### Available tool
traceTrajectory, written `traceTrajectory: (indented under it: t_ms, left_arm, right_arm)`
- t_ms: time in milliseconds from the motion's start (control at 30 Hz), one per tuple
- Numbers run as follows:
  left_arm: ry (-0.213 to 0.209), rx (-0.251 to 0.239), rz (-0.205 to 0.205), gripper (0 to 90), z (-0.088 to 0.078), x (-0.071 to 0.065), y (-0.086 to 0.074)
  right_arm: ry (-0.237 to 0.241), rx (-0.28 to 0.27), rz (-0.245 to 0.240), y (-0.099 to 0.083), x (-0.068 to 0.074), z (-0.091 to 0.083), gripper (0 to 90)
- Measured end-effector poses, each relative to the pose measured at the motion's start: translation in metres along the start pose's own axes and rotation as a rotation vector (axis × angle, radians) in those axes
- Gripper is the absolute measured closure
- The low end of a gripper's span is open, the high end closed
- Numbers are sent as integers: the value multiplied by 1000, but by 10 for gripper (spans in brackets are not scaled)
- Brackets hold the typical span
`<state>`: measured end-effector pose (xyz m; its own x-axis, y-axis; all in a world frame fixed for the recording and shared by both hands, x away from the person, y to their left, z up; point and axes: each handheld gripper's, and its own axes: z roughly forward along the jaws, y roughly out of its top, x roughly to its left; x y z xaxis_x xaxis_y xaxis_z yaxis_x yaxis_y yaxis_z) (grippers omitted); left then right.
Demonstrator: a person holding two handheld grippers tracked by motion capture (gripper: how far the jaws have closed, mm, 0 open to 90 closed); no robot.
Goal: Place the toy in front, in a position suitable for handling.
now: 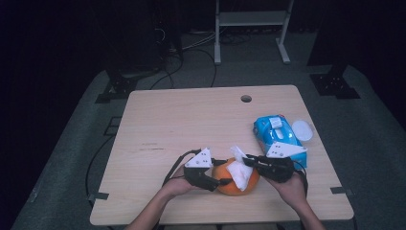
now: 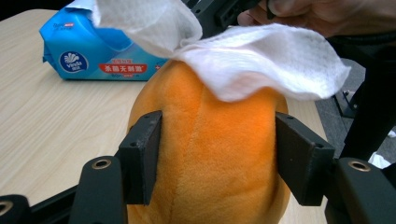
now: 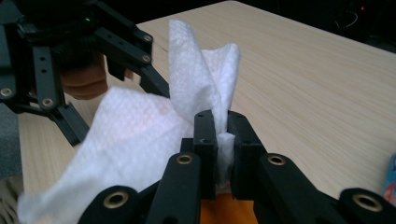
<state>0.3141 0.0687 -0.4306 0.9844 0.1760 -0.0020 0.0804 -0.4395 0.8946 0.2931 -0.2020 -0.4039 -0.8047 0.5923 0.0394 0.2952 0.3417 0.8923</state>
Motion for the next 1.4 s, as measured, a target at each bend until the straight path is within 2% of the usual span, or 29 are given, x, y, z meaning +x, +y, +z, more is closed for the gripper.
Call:
traceTrajectory:
  t_ms: [167,267,333,400,500,533,567,733,900,1167,1400]
  left_arm:
    - [13,-5,-22,371,5,-2,0]
    - [13,-9,-34,371,3,0,-2]
    - [15,-10,-50,371,1,3,-4]
    - [17,-11,-65,370,-1,6,-6]
    - [18,-18,-81,367,-2,8,-6]
    - [17,-20,-78,367,-1,7,-6]
    - [19,-15,-74,367,0,7,-5]
    - [34,-3,-70,363,2,3,0]
    - [30,-3,-77,360,1,4,-2]
    - [29,-4,-81,350,2,4,-2]
    - [28,-2,-82,344,2,4,-2]
  right_arm:
    - [60,-41,-33,10,17,8,822]
    - [42,-17,-74,13,22,10,822]
    - [25,-10,-61,10,16,6,822]
    - [-19,6,-49,4,6,0,822]
    - [-69,21,2,-9,-11,-12,822]
    - [-70,21,28,-12,-15,-16,822]
    - [-77,23,30,-14,-16,-18,822]
    - [-94,37,-7,-8,-6,-15,823]
    - [-138,67,-109,0,10,-10,812]
    - [-107,19,-59,-5,1,-18,755]
    - [-88,-6,-62,-4,3,-21,708]
